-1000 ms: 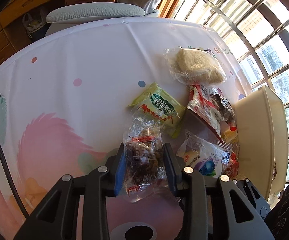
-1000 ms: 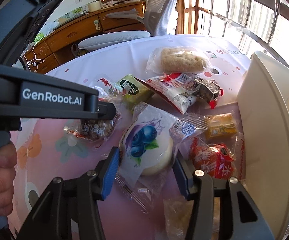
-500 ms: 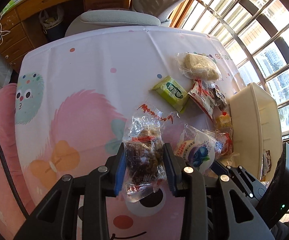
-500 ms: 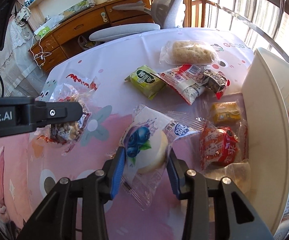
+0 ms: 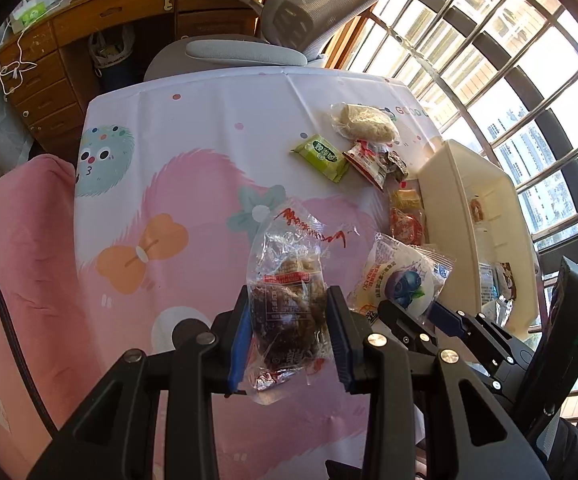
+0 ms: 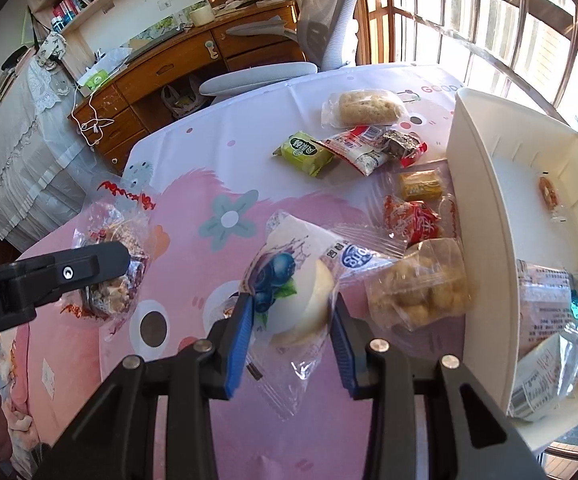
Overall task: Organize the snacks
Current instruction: 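Carry the nut bag and blueberry bun packet over the white tray with both tools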
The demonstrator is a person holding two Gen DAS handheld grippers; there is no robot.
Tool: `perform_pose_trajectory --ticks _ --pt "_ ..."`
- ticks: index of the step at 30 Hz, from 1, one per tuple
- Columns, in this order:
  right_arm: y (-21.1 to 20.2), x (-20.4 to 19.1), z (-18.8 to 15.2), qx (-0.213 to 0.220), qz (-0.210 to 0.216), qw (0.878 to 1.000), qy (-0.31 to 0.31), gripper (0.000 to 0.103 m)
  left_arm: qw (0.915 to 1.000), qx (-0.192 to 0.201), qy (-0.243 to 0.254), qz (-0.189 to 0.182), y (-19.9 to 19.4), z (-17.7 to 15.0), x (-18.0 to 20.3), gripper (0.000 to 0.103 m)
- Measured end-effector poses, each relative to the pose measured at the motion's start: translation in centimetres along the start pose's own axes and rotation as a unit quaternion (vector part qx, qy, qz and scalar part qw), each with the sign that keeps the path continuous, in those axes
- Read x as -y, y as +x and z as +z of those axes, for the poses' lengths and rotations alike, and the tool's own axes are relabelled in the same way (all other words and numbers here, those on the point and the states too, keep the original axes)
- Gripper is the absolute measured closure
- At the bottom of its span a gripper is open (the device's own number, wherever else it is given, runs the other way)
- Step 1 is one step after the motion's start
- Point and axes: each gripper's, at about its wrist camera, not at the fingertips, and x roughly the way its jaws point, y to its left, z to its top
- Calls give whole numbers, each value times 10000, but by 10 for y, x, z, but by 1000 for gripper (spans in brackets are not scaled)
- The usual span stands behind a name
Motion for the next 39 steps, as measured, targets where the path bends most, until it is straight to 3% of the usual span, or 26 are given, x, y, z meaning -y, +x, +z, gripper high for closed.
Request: perform_pose_trajectory --ticks 17,31,39 --pt "-81 17 -65 633 71 9971 423 66 9971 118 613 -428 -47 -72 44 70" --pt "-113 87 -81 768 136 9937 799 66 9951 317 704 -622 -48 -79 105 70" --pt "-126 140 -72 620 433 9955 572 66 9953 421 556 -667 -40 -75 157 70"
